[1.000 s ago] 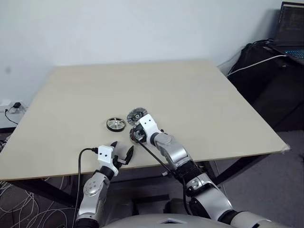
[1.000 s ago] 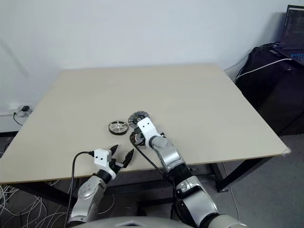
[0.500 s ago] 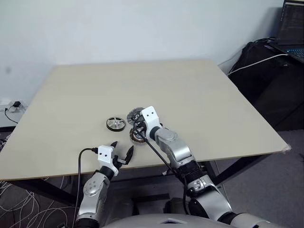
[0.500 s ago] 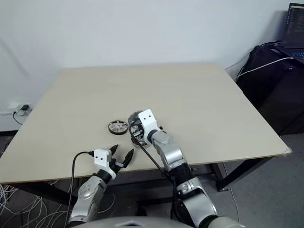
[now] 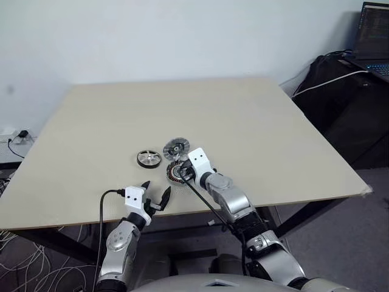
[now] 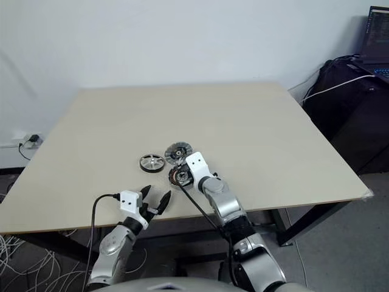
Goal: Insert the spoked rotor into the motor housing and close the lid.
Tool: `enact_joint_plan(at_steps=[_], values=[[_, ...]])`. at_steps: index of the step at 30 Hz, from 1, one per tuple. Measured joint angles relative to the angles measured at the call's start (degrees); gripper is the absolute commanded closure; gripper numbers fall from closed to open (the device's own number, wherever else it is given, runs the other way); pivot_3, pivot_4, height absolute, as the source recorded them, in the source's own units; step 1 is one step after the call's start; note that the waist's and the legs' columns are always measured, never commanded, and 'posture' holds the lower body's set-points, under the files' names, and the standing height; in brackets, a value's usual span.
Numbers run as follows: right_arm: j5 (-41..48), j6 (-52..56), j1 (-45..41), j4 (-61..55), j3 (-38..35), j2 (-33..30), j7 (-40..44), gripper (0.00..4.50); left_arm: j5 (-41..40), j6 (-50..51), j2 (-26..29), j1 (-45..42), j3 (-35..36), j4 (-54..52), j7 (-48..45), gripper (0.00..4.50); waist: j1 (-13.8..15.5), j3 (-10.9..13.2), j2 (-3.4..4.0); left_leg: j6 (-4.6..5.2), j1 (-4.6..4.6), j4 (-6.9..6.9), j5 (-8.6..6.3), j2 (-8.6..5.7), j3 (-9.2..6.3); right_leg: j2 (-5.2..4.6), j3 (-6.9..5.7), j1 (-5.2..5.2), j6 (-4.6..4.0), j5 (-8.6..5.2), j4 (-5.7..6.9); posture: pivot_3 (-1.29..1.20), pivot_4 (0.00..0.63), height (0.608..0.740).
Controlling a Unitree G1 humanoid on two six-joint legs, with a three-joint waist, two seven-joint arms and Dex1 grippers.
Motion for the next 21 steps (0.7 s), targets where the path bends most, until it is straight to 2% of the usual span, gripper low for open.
enact_joint_plan(at_steps=[10, 17, 21], values=[[2.29, -1.14, -0.46, -5.92, -0.66, 2.66, 0.82, 4.48, 0.08, 0.00, -0.12, 0.15, -0.68, 0.00, -0.26, 0.00, -0.03, 0.11, 0.04, 0.00, -0.10, -0.06, 0.00, 0.00, 0.00, 0.05, -0.01, -0.11, -0.02, -0.03, -0.05, 0.00, 0.000, 0.740], [1.76, -1.53, -0.66, -5.65, 1.24, 2.64, 0.95, 4.48, 0.09, 0.00, -0.10, 0.16, -0.63, 0.00, -0.21, 0.00, 0.14, 0.12, 0.03, 0.00, -0.11, -0.03, 0.00, -0.01, 0.00, 0.04, -0.01, -0.09, -0.01, -0.03, -0.05, 0.00, 0.000, 0.740], [0.48, -0.91, 0.61, -2.35, 2.87, 0.56, 1.94, 4.48, 0.09, 0.00, -0.11, 0.18, -0.62, 0.00, -0.20, 0.00, 0.19, 0.12, 0.02, 0.00, -0.11, -0.02, 0.00, -0.02, 0.00, 0.04, -0.03, -0.08, -0.02, -0.03, -0.05, 0.00, 0.000, 0.740]])
